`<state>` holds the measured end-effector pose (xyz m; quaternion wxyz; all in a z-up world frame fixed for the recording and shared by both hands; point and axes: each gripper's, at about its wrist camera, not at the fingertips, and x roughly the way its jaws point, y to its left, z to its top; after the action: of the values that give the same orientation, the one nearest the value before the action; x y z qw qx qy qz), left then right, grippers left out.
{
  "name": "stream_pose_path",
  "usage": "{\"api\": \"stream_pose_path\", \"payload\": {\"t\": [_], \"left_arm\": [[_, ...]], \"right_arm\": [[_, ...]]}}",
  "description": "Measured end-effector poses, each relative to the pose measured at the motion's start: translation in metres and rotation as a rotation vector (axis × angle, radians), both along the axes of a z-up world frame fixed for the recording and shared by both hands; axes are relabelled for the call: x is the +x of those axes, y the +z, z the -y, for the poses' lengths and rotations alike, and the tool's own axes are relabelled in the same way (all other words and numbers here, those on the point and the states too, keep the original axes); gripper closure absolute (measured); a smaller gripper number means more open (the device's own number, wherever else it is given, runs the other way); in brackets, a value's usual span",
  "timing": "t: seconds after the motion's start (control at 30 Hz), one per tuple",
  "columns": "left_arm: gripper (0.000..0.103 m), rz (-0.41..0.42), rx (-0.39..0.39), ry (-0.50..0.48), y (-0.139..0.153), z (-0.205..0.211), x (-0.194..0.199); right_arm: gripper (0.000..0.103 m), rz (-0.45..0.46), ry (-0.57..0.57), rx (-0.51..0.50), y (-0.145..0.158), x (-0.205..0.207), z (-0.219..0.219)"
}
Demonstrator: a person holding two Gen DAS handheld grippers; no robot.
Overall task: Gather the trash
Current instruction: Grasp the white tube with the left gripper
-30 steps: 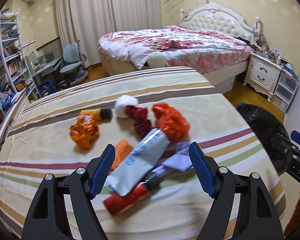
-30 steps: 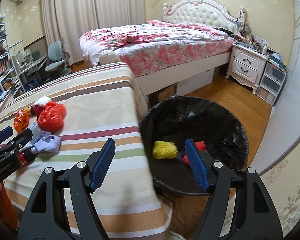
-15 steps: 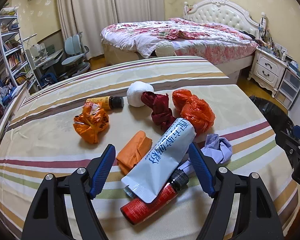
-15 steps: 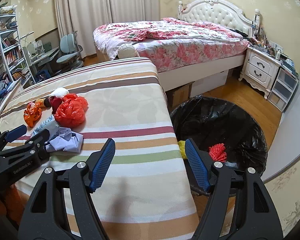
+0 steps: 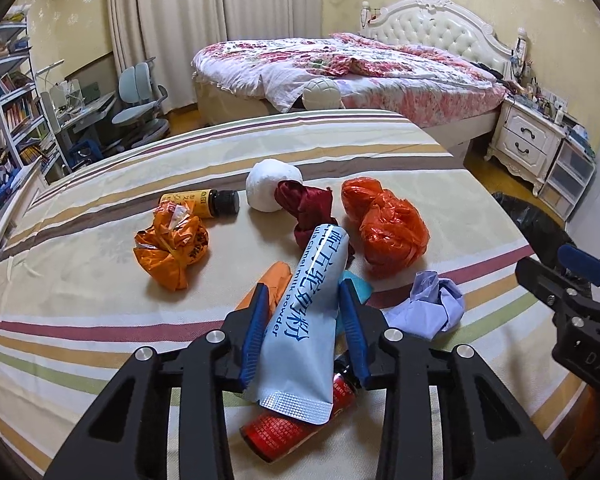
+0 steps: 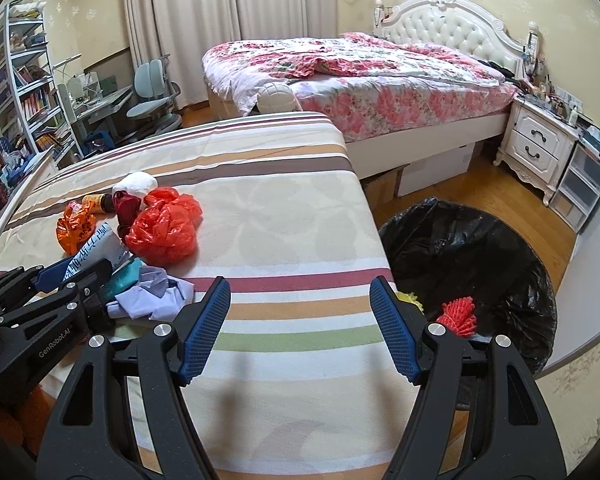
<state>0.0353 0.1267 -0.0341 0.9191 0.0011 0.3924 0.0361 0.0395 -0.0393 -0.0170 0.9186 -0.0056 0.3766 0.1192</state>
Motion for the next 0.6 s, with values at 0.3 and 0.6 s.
{"api": "stream_pose_path", "payload": {"t": [0.3, 0.6], "left_arm": [[0.069, 0.046, -0.007, 0.025, 0.014, -0.015, -0.017], [0.069, 0.047, -0.011, 0.091, 0.013, -0.046, -0.028]], "right_arm": [[0.032, 0.002, 0.059, -0.006, 0.002, -0.006, -0.025], [0.032, -0.011, 0.139, -0.017, -0.001, -0.012, -0.06]]}}
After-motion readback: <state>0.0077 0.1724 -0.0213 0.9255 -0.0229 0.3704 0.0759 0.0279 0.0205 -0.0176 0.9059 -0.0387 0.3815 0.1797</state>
